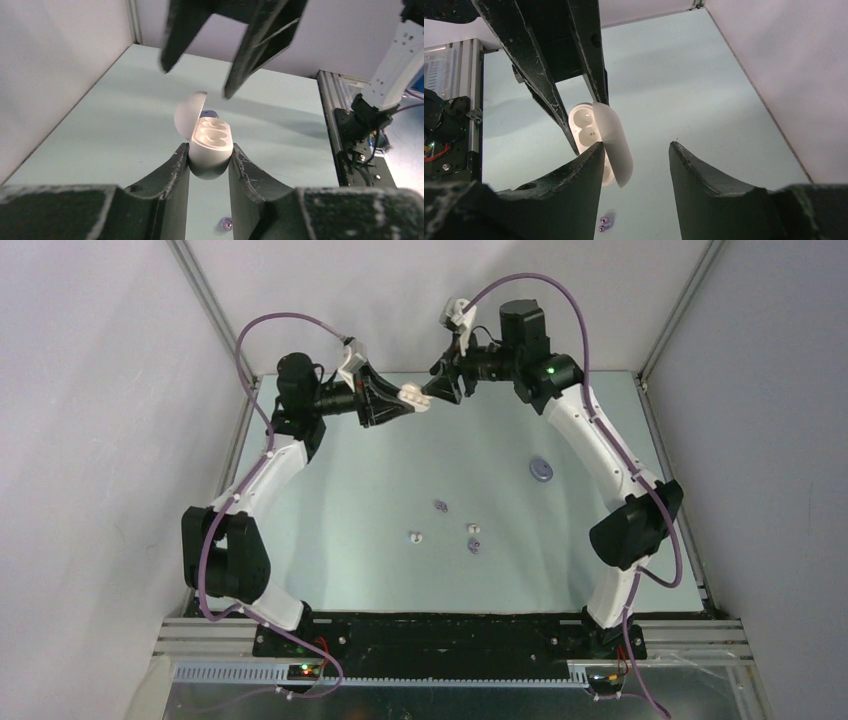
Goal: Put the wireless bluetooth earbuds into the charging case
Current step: Open the charging case to the charging case, then pick up the right earbud from the center of the board.
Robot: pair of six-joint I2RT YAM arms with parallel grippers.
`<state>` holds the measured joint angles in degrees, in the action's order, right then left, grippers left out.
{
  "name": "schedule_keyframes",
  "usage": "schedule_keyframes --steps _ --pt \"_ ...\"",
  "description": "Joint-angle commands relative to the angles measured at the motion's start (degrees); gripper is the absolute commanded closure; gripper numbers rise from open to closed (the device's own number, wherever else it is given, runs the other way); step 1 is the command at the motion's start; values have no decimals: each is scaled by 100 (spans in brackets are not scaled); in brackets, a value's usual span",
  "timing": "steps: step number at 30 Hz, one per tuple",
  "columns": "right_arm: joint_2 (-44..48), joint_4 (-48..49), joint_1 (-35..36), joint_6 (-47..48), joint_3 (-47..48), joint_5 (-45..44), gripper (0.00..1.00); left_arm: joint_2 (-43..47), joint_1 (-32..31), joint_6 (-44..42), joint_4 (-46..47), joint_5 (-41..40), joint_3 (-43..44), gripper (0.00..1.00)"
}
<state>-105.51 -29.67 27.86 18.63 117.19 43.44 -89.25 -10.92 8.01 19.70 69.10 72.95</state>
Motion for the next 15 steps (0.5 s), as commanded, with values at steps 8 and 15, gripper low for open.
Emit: schedule_keyframes --steps 8,15 --pt "1940 -231 -256 1396 -3344 -318 43 415 227 1759 1254 -1450 -488 100" --pt "1340 -784 -273 2324 -3939 -526 54 917 284 1956 1268 -1716 -1086 100"
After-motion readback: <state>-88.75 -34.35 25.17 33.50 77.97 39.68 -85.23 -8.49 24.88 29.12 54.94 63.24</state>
